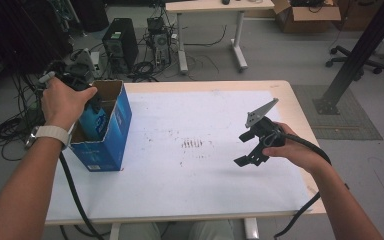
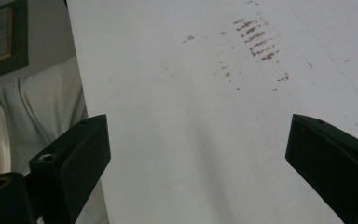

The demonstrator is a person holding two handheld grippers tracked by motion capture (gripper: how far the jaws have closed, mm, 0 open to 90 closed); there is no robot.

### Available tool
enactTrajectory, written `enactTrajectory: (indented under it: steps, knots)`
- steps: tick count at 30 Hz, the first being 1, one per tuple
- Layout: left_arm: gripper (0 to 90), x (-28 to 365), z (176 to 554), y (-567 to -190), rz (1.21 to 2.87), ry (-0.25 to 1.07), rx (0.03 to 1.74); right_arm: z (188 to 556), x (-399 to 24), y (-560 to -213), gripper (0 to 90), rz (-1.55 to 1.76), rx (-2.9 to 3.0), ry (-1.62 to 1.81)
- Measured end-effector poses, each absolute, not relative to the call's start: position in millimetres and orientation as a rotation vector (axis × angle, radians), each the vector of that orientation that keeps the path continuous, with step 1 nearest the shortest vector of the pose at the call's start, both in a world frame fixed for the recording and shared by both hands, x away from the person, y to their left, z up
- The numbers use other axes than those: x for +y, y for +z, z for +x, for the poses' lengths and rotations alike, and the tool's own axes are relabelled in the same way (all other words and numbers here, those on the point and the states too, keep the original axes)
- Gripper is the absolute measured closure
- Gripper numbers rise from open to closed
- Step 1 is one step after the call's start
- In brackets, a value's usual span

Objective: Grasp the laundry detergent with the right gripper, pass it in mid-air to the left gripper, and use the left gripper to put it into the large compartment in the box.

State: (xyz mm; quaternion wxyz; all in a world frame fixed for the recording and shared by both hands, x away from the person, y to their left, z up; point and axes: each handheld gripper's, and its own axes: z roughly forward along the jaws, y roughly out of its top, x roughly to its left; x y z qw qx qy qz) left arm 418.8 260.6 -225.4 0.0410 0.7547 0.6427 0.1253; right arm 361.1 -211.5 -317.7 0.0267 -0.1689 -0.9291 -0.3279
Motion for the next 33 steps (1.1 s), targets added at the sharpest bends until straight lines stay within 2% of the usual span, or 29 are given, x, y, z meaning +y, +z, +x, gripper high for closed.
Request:
enactTrajectory:
  steps: [16, 33]
  knots:
    - [37.9, 260.3, 420.5, -268.8, 2.355, 0.353, 1.965, 356.5, -215.0, -318.1, 6.6, -0.552, -2.876, -1.005]
    - [37.5, 261.0, 424.3, -277.1, 2.361, 0.332, 1.961, 355.7, -216.2, -320.4, 6.5, -0.556, -2.87, -1.009]
